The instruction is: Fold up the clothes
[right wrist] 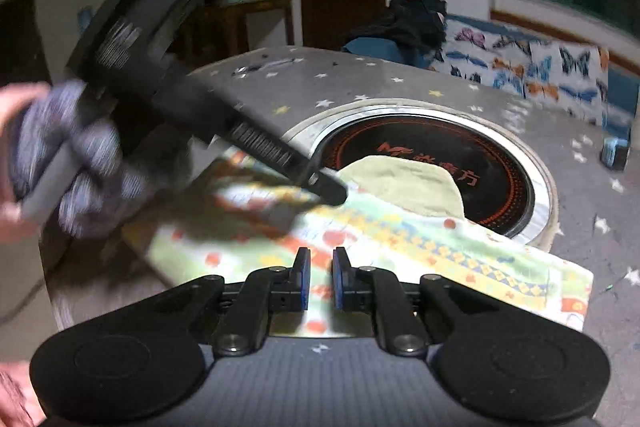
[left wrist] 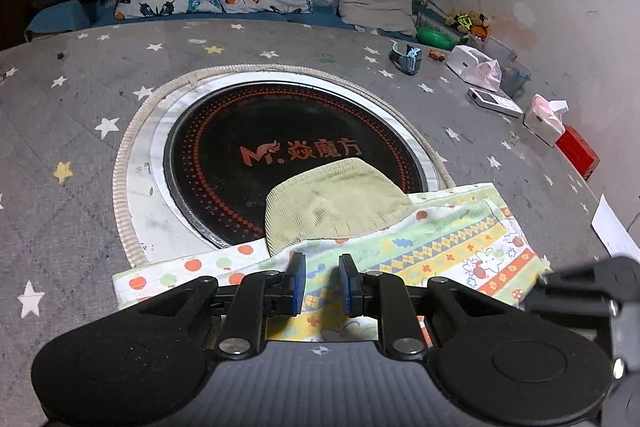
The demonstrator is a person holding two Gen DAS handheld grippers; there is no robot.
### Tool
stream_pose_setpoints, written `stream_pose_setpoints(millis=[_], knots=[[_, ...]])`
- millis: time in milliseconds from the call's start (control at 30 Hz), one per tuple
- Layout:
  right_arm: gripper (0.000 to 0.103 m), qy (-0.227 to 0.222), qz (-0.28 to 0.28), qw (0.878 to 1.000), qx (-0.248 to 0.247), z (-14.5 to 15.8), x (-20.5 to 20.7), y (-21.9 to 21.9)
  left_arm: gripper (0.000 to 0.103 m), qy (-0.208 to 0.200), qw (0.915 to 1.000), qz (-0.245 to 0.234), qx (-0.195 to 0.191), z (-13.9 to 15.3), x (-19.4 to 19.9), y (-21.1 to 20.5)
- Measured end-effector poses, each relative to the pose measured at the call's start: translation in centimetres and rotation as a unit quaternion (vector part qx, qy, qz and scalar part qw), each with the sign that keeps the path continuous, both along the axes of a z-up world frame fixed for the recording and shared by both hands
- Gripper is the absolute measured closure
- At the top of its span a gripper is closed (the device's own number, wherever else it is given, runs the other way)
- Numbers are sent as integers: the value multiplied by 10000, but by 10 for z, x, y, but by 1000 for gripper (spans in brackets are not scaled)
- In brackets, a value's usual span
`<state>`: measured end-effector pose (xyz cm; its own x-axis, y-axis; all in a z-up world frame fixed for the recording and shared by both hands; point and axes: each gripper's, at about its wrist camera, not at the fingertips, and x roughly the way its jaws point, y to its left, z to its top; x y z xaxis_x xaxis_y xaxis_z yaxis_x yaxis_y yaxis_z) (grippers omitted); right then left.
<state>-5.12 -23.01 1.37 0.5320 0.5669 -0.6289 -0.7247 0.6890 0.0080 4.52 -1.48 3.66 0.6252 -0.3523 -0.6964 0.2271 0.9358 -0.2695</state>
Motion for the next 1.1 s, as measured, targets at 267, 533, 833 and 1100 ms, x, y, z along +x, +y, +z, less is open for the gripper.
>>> stream_pose_setpoints(millis=[267, 533, 833, 1100], knots=[[90, -149, -92, 9998, 82, -1, -31, -5, 84, -463, 9987, -94, -192, 19, -60, -4], [89, -21, -362, 9987, 363, -6, -36, -16, 84, -295, 9992, 163, -198, -10, -100, 0], [88, 45, -977, 9937, 551, -7, -39, -50, 84, -343, 9985, 261, -351, -16, -104, 7], [88, 196, -1852, 9805, 620, -15, -34, -99, 84, -325, 9979, 331, -458, -16, -107, 12]])
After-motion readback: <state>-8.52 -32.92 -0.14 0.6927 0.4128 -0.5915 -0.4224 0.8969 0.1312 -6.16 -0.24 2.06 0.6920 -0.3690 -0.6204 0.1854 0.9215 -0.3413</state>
